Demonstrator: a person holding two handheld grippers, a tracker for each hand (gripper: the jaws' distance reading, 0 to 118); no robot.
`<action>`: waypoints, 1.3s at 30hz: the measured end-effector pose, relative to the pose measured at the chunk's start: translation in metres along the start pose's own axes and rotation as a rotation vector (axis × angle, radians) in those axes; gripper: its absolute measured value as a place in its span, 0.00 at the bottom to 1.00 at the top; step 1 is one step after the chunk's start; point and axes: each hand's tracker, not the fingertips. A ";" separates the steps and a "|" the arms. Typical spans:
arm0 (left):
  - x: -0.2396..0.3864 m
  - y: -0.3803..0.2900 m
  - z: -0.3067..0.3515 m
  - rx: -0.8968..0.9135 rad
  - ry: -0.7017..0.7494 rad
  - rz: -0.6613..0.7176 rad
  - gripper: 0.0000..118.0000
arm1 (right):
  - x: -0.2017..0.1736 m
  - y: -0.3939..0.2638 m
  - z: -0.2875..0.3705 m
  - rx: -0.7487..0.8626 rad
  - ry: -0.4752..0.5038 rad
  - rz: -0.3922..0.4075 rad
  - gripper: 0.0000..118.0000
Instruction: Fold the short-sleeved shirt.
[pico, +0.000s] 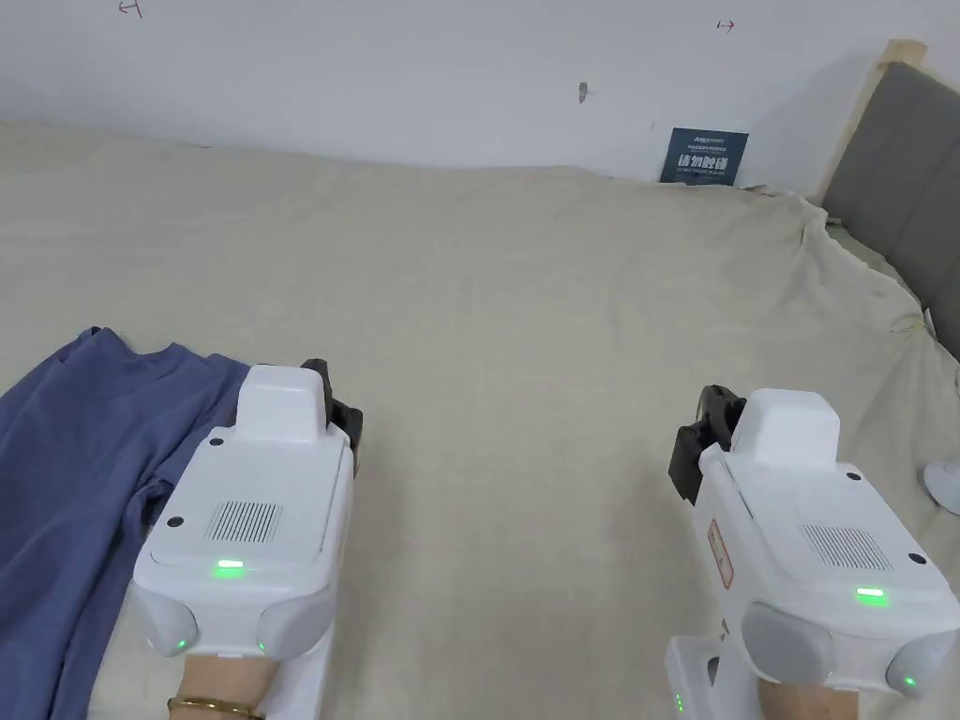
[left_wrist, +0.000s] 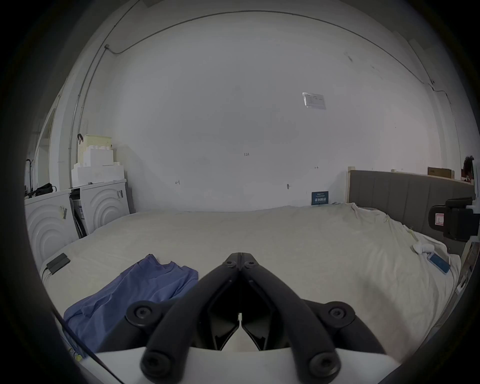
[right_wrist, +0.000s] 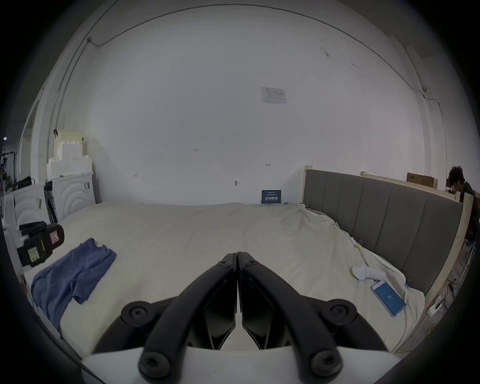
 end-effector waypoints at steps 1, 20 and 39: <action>-0.001 -0.003 -0.002 -0.002 -0.002 0.002 0.00 | 0.000 0.000 0.001 -0.002 0.001 0.006 0.00; 0.002 -0.001 0.005 0.001 -0.004 -0.024 0.00 | 0.000 0.004 0.007 0.014 0.014 0.024 0.00; 0.004 0.006 0.004 0.010 -0.007 -0.017 0.00 | 0.001 0.006 0.008 0.017 0.022 0.041 0.00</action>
